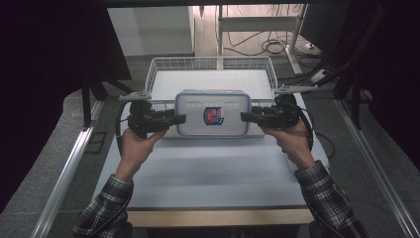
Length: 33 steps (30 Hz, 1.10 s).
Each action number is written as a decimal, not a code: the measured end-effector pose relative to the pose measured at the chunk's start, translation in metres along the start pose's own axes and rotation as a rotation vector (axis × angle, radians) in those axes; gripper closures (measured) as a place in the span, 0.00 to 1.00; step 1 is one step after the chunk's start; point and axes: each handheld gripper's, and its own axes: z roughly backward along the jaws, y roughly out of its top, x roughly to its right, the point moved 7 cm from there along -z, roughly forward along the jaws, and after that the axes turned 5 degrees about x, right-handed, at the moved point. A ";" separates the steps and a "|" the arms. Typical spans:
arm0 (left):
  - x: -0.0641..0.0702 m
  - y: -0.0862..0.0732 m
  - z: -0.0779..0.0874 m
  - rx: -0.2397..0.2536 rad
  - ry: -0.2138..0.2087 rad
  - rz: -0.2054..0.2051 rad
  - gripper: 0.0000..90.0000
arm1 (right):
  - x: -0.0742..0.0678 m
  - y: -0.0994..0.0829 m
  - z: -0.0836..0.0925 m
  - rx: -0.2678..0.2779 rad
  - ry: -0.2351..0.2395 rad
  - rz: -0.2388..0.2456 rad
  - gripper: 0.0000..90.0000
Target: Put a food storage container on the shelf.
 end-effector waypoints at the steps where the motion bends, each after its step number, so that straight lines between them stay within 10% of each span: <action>1: -0.001 0.004 -0.001 0.001 0.005 0.000 0.58 | 0.001 0.002 0.000 0.001 0.000 -0.001 0.57; 33: -0.045 0.072 -0.023 0.017 0.014 0.051 0.57 | 0.040 0.074 -0.027 0.014 -0.042 -0.037 0.55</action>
